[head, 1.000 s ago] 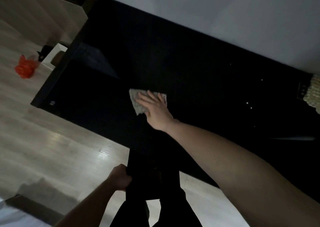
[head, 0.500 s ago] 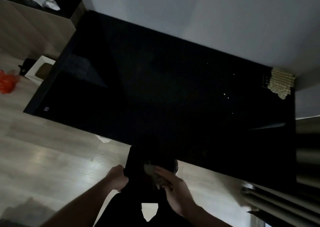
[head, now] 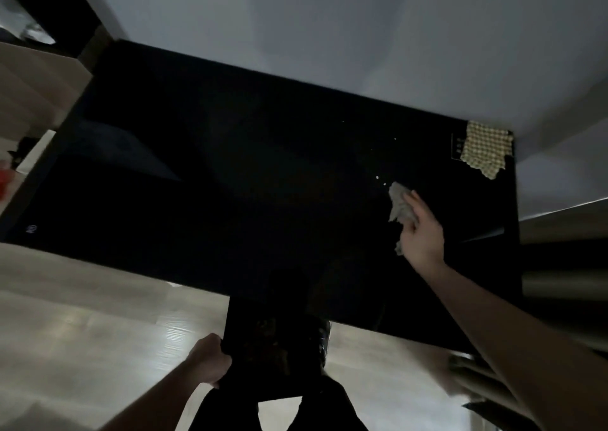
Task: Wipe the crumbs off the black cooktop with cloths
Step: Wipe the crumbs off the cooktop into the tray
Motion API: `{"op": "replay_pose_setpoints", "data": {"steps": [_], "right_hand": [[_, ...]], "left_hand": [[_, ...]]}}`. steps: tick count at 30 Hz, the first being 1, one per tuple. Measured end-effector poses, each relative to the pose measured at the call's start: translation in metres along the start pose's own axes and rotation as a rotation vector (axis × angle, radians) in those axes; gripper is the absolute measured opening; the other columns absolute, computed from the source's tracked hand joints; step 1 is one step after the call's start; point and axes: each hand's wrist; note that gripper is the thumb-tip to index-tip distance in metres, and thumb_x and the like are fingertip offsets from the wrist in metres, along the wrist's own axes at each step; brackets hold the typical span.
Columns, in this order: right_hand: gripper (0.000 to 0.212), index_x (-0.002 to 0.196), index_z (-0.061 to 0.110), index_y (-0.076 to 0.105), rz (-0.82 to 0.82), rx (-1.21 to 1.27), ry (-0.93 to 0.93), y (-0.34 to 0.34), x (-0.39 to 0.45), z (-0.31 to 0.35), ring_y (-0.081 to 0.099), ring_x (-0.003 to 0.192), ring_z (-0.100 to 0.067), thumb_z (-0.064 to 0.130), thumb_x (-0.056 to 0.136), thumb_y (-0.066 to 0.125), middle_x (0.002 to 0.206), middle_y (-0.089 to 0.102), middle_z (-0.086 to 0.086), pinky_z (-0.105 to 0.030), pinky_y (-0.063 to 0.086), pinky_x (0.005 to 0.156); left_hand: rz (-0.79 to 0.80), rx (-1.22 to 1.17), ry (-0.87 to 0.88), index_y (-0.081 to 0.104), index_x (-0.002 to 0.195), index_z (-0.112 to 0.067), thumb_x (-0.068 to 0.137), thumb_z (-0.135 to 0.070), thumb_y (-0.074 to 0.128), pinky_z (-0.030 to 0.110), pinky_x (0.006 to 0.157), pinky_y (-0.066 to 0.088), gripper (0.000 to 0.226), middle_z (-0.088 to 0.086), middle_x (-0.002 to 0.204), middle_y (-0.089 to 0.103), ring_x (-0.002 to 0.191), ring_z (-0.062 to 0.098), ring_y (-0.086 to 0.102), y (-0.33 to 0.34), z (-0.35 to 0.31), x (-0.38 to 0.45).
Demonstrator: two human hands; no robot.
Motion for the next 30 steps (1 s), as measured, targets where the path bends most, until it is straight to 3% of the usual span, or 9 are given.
{"op": "replay_pose_setpoints", "data": {"steps": [2,5,8,14,18,21,24,26,30], "right_hand": [[0.055,0.156,0.022,0.051,0.022,-0.043,0.026,-0.008,0.033,-0.016,0.036,0.156,-0.016,0.002,0.105,0.051,0.17,0.037,0.004,-0.031,0.024,0.13],[0.062,0.159,0.022,0.044,0.129,-0.253,0.008,0.002,0.064,-0.034,0.028,0.159,-0.03,0.004,0.101,0.053,0.173,0.03,-0.003,-0.057,0.023,0.129],[0.069,0.165,0.031,0.028,0.165,-0.498,0.03,0.025,0.055,-0.039,0.011,0.164,-0.027,0.019,0.102,0.053,0.177,0.014,0.004,-0.072,0.013,0.124],[0.072,0.152,0.027,0.054,0.192,-0.315,-0.323,0.06,-0.048,-0.038,0.032,0.159,-0.027,0.007,0.084,0.064,0.166,0.044,0.004,-0.06,0.015,0.128],[0.067,0.147,0.035,0.061,0.41,-0.11,-0.447,0.085,-0.134,-0.034,0.033,0.156,-0.009,0.015,0.085,0.045,0.161,0.049,0.016,-0.051,0.02,0.129],[0.057,0.139,0.033,0.068,0.624,-0.002,-0.541,0.091,-0.178,-0.021,0.033,0.151,0.006,0.015,0.089,0.045,0.155,0.056,0.017,-0.041,0.02,0.129],[0.063,0.14,0.032,0.068,0.769,0.127,-0.415,0.084,-0.18,-0.004,0.04,0.148,0.008,0.016,0.087,0.038,0.155,0.055,0.021,-0.034,0.032,0.128],[0.061,0.14,0.031,0.069,0.694,0.23,-0.313,0.071,-0.159,0.007,0.046,0.147,0.003,0.01,0.09,0.04,0.154,0.055,0.021,-0.034,0.037,0.126],[0.07,0.143,0.023,0.065,0.349,0.207,-0.241,0.036,-0.061,0.019,0.048,0.148,-0.004,-0.018,0.089,0.049,0.157,0.055,0.01,-0.032,0.037,0.127]], "left_hand": [[-0.011,-0.017,-0.006,0.064,0.064,-0.006,0.077,-0.003,0.047,0.025,0.04,0.052,0.022,0.005,0.047,0.065,0.043,0.02,0.07,0.01,-0.009,-0.002],[-0.01,-0.07,-0.028,0.066,0.066,-0.006,0.077,0.0,0.046,0.024,0.042,0.052,0.023,0.005,0.05,0.067,0.043,0.019,0.07,0.023,-0.022,-0.005],[-0.017,-0.122,-0.039,0.068,0.07,-0.001,0.075,0.003,0.048,0.026,0.043,0.054,0.021,0.01,0.057,0.069,0.045,0.021,0.07,0.034,-0.03,-0.006],[-0.011,-0.144,-0.031,0.069,0.073,0.0,0.075,0.002,0.052,0.027,0.044,0.055,0.017,0.01,0.059,0.069,0.048,0.022,0.071,0.049,-0.043,-0.009],[-0.01,-0.122,-0.019,0.071,0.079,0.001,0.074,-0.003,0.053,0.033,0.052,0.062,0.018,0.012,0.07,0.073,0.059,0.025,0.075,0.05,-0.042,-0.012],[-0.011,-0.06,-0.026,0.062,0.066,-0.009,0.076,-0.006,0.055,0.022,0.046,0.049,0.013,0.004,0.062,0.065,0.062,0.022,0.071,0.049,-0.042,-0.013],[-0.02,-0.03,-0.036,0.062,0.073,-0.009,0.076,-0.014,0.059,0.021,0.053,0.048,0.006,0.006,0.073,0.069,0.085,0.027,0.076,0.049,-0.038,-0.008],[-0.015,-0.02,-0.037,0.065,0.078,-0.008,0.074,-0.019,0.059,0.024,0.058,0.052,0.013,0.013,0.086,0.077,0.09,0.026,0.077,0.05,-0.037,-0.002],[0.009,-0.037,-0.046,0.073,0.094,-0.001,0.073,-0.025,0.06,0.025,0.065,0.056,0.034,0.013,0.094,0.079,0.089,0.023,0.077,0.054,-0.035,0.005]]}}
Point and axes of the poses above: each hand's wrist, its own x-axis towards the middle knuckle, its own y-axis out of the palm, z = x × y
